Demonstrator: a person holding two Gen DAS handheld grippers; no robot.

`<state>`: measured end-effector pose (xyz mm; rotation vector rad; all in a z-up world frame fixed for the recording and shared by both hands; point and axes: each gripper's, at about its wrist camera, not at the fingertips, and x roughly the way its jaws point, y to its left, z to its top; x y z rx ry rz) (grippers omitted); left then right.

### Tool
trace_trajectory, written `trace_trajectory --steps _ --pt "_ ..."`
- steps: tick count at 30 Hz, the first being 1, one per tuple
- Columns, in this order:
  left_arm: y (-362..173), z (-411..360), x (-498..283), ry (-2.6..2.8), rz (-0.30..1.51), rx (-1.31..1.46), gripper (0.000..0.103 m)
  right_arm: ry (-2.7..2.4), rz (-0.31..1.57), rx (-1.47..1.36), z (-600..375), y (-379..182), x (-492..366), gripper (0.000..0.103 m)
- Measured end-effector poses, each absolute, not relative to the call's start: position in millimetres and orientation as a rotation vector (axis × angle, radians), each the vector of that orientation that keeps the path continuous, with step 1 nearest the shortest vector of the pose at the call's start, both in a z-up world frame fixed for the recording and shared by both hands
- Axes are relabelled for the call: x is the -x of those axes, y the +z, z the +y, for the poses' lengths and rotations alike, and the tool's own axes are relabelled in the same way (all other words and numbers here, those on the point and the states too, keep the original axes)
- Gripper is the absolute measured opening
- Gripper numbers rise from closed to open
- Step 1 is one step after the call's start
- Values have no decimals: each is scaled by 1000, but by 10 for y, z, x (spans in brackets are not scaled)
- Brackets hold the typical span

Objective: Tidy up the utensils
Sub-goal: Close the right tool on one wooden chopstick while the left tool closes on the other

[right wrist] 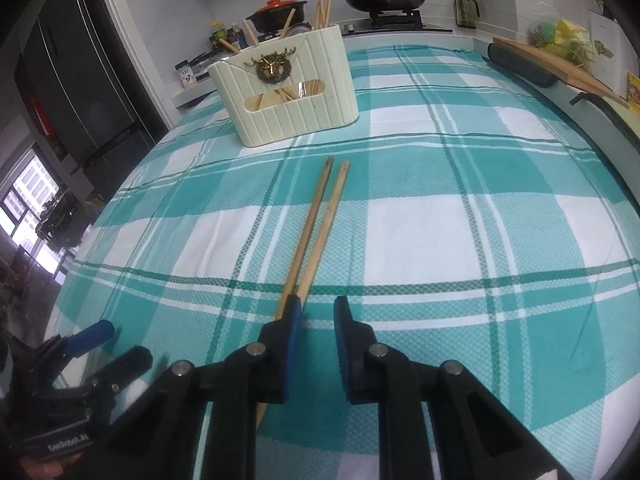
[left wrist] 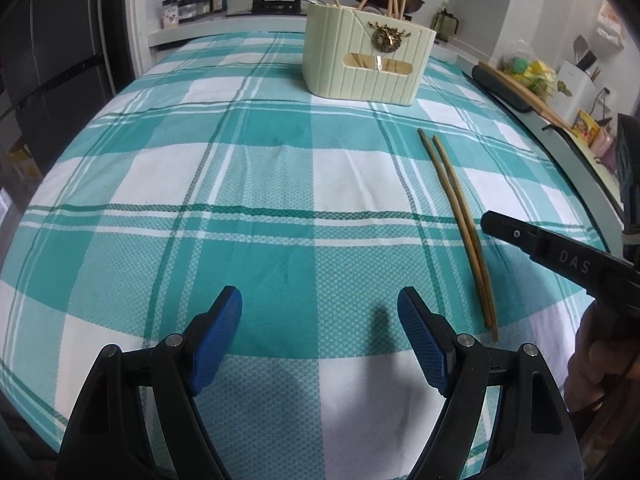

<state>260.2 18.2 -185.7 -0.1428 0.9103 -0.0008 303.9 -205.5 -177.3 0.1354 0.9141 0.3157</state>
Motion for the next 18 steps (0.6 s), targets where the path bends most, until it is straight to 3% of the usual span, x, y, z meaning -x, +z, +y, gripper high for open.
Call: trace_trajectory --steps 5,18 --pt "-1845 237 -2598 15 898 148 82 309 950 -94 -1875 -1831 -3140 8" --pt "-1810 165 -2645 -1 900 126 82 245 941 84 -1690 -1829 -3162 9"
